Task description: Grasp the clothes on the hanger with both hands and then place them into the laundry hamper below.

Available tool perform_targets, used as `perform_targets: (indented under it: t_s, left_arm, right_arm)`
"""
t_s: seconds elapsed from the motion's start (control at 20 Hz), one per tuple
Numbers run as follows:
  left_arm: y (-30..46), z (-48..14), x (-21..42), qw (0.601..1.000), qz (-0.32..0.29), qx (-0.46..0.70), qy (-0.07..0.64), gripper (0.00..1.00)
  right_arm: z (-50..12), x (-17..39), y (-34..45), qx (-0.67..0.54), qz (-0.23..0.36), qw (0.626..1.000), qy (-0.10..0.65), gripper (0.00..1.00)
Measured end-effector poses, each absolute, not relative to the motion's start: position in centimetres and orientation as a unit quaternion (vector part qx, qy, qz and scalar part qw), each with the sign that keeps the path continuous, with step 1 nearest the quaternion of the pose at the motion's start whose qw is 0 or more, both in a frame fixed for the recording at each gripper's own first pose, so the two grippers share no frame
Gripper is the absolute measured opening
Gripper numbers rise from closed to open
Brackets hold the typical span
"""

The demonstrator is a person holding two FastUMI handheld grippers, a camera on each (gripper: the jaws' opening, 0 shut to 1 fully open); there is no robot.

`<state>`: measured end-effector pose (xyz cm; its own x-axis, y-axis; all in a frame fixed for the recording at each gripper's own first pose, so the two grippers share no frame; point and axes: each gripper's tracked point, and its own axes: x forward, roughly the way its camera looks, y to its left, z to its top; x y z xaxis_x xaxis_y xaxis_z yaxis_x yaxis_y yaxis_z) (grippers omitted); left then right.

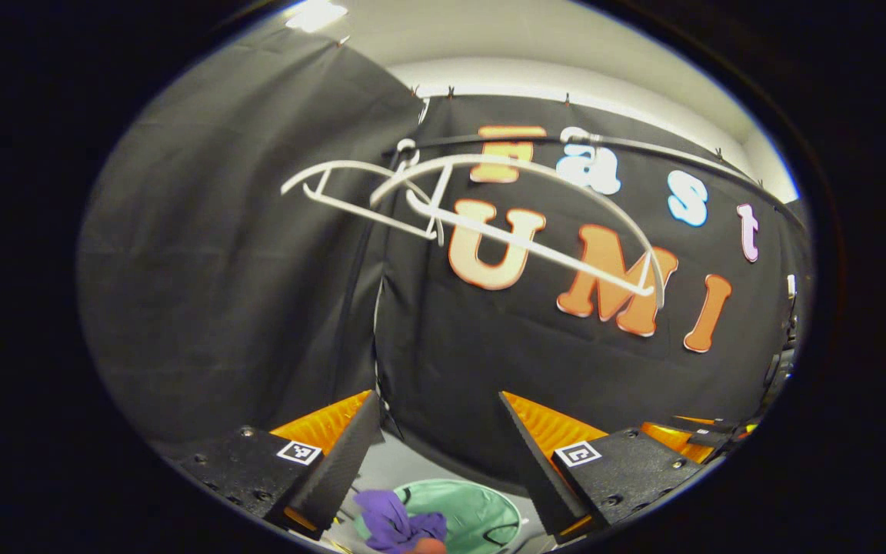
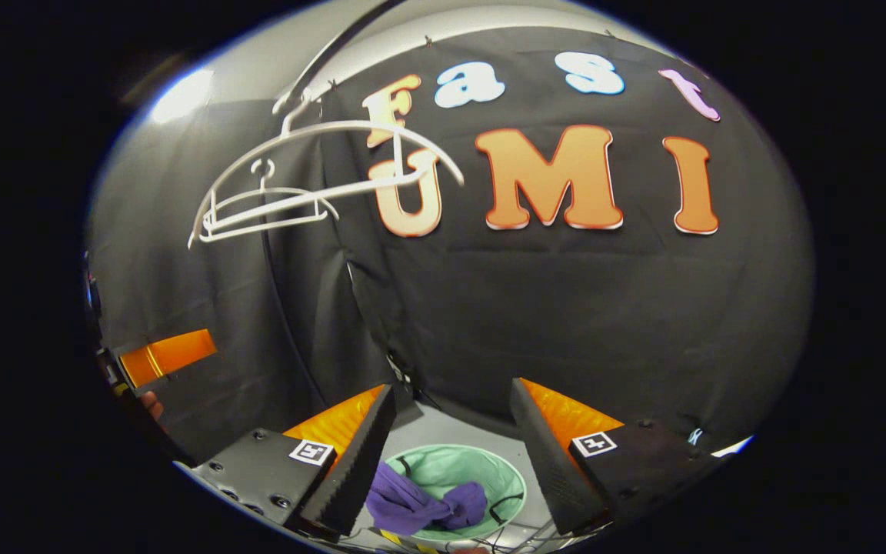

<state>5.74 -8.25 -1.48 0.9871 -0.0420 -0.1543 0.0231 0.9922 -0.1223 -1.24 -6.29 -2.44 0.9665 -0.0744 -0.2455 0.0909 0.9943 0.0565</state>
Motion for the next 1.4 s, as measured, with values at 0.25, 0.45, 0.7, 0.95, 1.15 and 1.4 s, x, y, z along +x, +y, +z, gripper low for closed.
perform_targets:
  t_s: [0.25, 0.45, 0.7, 0.95, 1.15, 1.4]
  left_arm:
    - [-7.3, 4.3, 6.1, 0.998, 0.002, -0.062, 0.014, 0.91]
    - [-6.0, 5.4, 5.7, 0.998, 0.028, -0.053, -0.009, 0.91]
    - [-6.5, 5.3, 5.5, 0.997, 0.019, -0.069, -0.009, 0.91]
    - [-6.7, 4.9, 5.6, 0.998, 0.014, -0.060, 0.000, 0.91]
    - [-6.7, 5.1, 5.7, 0.999, 0.011, -0.049, -0.005, 0.91]
    - [-7.0, 5.3, 5.9, 0.999, 0.003, -0.039, -0.011, 0.91]
  right_arm:
    - [3.4, -1.7, -7.8, 0.024, -0.052, 0.997, 0.045, 0.94]
    - [6.2, -2.9, -9.0, -0.001, -0.065, 0.998, 0.003, 0.87]
    - [7.2, -3.2, -9.3, -0.002, -0.068, 0.997, -0.020, 0.92]
    - [7.4, -3.5, -10.0, 0.005, -0.079, 0.996, -0.028, 0.87]
    - [7.5, -3.5, -10.2, 0.005, -0.084, 0.996, -0.031, 0.87]
    - [7.6, -3.5, -10.4, 0.004, -0.089, 0.995, -0.035, 0.87]
